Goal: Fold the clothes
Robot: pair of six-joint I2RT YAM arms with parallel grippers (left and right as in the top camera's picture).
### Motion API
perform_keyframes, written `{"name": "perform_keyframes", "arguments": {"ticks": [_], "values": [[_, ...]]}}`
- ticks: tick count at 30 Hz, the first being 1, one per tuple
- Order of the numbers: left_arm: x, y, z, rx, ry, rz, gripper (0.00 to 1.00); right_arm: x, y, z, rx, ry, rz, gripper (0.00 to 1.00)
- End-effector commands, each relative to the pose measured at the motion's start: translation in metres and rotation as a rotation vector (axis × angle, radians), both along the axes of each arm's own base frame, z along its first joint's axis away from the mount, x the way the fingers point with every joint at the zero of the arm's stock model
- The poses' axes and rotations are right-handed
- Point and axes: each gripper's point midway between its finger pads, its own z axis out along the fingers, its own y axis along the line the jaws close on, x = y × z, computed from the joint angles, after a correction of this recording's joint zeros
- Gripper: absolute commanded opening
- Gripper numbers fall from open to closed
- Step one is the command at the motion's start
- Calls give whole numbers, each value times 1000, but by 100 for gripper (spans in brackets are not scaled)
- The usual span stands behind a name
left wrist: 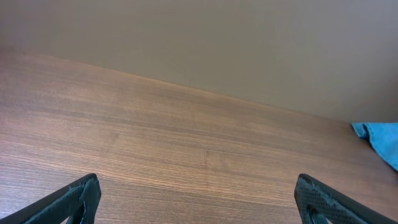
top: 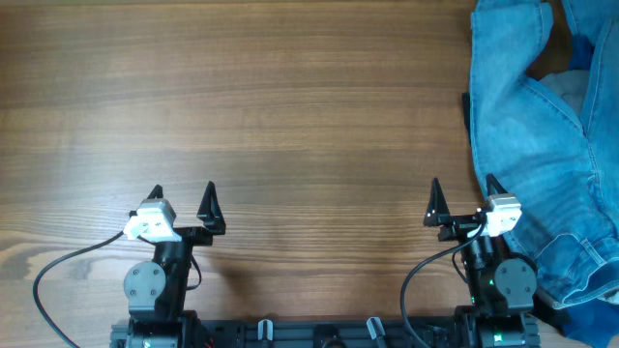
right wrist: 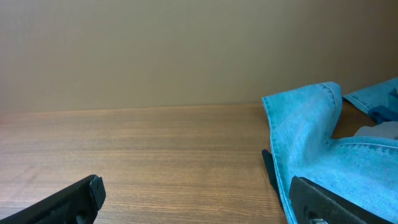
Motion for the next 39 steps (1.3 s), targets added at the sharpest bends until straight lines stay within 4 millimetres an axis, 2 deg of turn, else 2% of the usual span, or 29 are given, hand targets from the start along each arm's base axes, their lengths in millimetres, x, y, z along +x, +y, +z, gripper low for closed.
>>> {"name": "perform_keyframes", "arguments": {"ticks": [1, 35, 39], "values": [[0, -3, -2, -11, 1, -15, 100, 0, 4, 1, 4, -4, 19, 100], [0, 0, 0, -17, -7, 3, 100, 0, 3, 3, 3, -12, 16, 100], [0, 0, 0, -17, -6, 0, 100, 0, 3, 3, 72, -5, 15, 100]]}}
